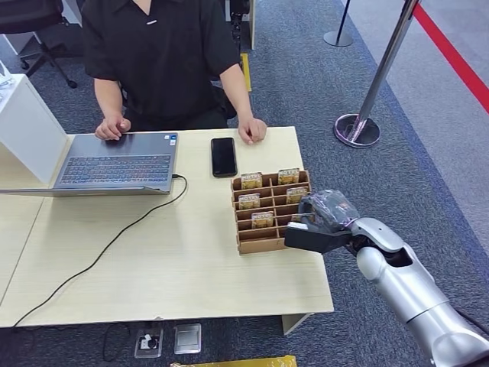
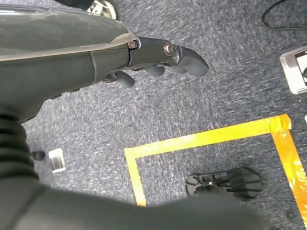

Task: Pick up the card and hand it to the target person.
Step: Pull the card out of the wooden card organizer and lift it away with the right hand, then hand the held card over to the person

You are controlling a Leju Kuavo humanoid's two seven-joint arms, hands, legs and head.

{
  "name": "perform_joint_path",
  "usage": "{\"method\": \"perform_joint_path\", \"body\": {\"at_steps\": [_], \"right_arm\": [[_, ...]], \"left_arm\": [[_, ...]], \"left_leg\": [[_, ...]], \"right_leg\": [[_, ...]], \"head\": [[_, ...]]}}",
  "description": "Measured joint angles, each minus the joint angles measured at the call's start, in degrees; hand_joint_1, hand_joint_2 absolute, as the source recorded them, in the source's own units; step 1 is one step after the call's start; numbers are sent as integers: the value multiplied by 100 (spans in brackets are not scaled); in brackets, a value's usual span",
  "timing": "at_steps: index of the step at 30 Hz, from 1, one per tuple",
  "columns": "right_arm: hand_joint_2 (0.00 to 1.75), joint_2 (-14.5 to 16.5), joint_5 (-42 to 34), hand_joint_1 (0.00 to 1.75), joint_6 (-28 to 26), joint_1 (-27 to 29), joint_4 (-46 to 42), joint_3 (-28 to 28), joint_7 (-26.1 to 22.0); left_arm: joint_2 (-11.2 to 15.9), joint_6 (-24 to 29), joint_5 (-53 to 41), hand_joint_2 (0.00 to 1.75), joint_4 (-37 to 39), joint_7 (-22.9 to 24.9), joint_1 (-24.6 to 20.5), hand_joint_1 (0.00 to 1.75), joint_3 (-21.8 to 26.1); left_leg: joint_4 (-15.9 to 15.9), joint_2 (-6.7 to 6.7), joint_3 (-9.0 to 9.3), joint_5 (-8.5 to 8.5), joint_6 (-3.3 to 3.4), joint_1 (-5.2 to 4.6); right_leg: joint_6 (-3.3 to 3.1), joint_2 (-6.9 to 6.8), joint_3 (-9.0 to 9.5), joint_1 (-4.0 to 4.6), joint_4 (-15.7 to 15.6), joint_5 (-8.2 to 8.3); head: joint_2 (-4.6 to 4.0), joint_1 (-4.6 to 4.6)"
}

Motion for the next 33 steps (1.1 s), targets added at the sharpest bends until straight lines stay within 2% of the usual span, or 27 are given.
{"method": "perform_joint_path", "body": {"at_steps": [6,11,17,21,26,33], "right_arm": [[175,122,-126,175,-401,96,-87,-168,-234],[175,400,-540,175,-953,86,-283,-457,-568],[175,989,-1304,175,-2391,-44,-505,-846,-1444],[175,1368,-1524,175,-3041,-217,-489,-899,-1790],[175,1889,-1384,175,-3261,-599,-124,-810,-1773],[175,2488,-985,175,-3757,-1176,1083,-555,-1860]], "left_arm": [[-5,52,-122,175,0,63,-19,0,-81],[-5,-55,-115,175,0,72,-77,0,-80],[-14,-33,-111,175,0,81,-131,0,-78],[-24,-16,-118,175,0,78,-155,0,-79],[-49,-32,-190,175,0,77,-224,0,-87],[-120,-146,-351,175,0,155,-328,0,-206]], "left_leg": [[0,0,-2,0,0,0],[-1,0,-1,0,0,0],[-1,1,-1,2,-3,1],[-1,2,-2,2,-3,1],[-2,2,-1,4,-4,1],[-2,0,-2,9,-4,1]], "right_leg": [[0,0,-1,0,0,0],[0,0,-1,0,1,0],[0,2,-1,0,5,0],[0,3,-1,0,5,0],[-1,4,-1,1,8,0],[-2,3,-2,1,11,1]], "head": [[-1,2],[-1,1],[0,3],[0,6],[1,3],[0,1]]}}
